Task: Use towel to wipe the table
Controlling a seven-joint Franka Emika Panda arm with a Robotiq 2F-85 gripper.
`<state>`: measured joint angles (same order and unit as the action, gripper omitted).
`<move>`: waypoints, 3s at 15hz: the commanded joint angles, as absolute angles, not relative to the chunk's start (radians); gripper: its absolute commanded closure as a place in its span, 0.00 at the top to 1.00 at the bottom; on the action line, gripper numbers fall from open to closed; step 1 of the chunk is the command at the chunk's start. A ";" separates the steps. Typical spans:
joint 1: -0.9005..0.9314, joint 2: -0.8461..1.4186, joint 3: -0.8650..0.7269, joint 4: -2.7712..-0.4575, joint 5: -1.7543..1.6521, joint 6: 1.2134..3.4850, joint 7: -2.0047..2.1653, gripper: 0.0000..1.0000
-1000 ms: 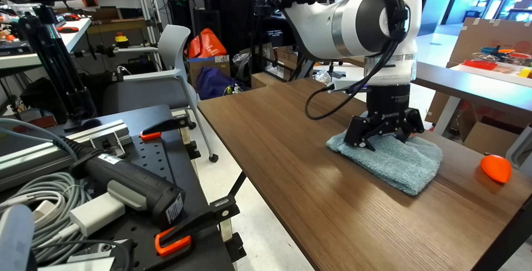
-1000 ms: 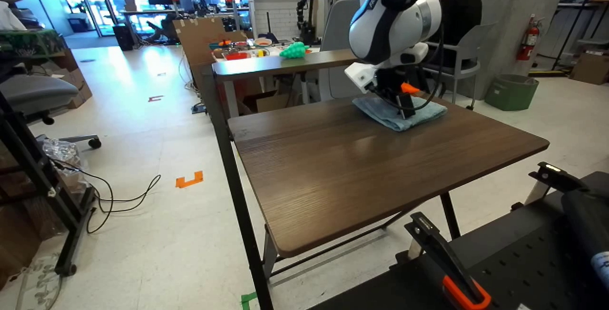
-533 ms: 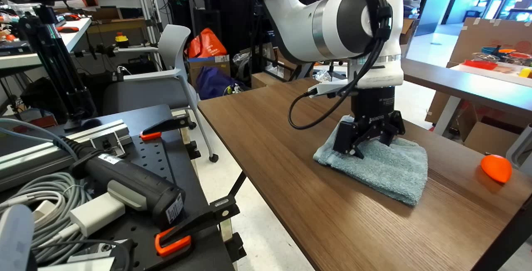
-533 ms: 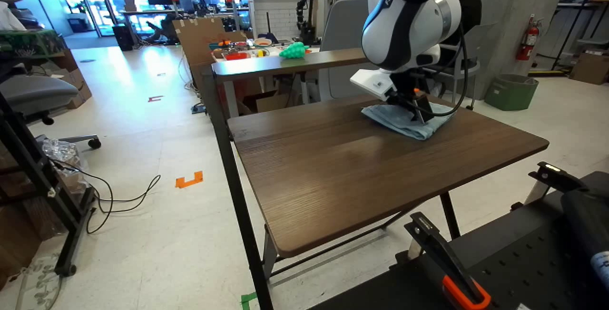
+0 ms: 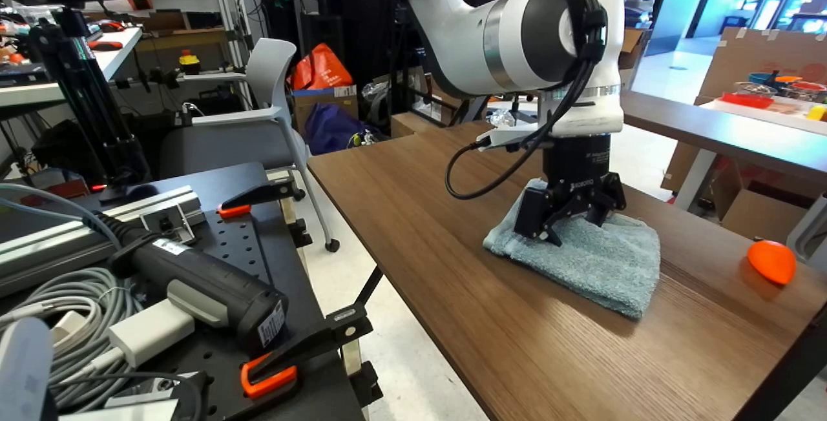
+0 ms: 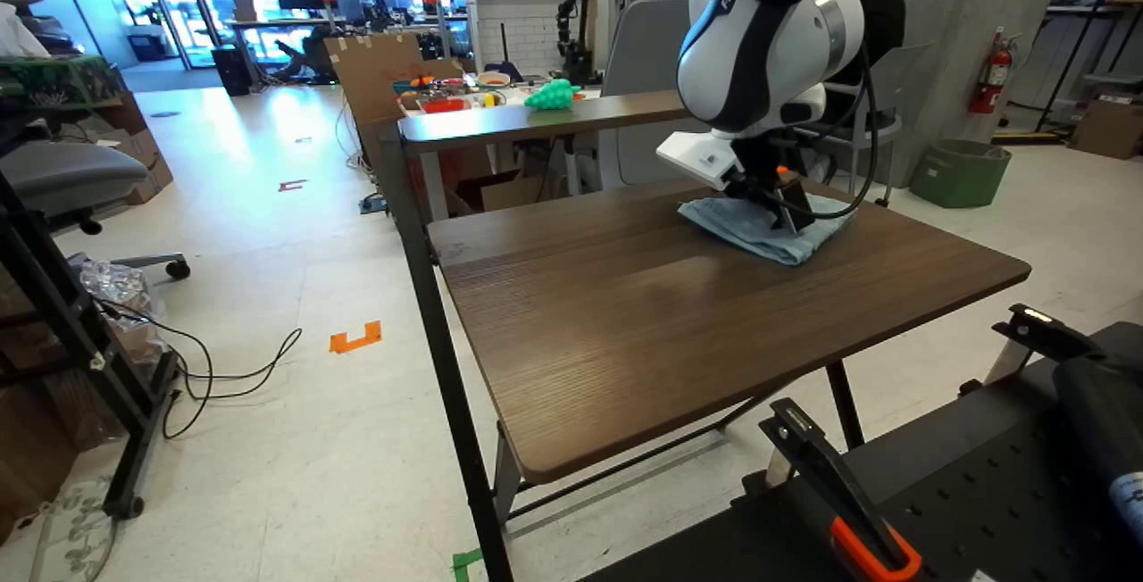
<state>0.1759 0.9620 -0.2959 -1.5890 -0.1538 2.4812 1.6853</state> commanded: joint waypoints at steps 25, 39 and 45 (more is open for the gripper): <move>0.322 0.863 -0.429 -2.216 -0.111 3.130 1.082 1.00; 0.688 0.776 -0.561 -2.180 -0.108 2.782 1.163 1.00; 0.693 0.789 -0.570 -2.156 -0.120 2.754 1.182 1.00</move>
<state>0.7182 0.7784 -0.5786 -2.1915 -0.1088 2.7853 1.1511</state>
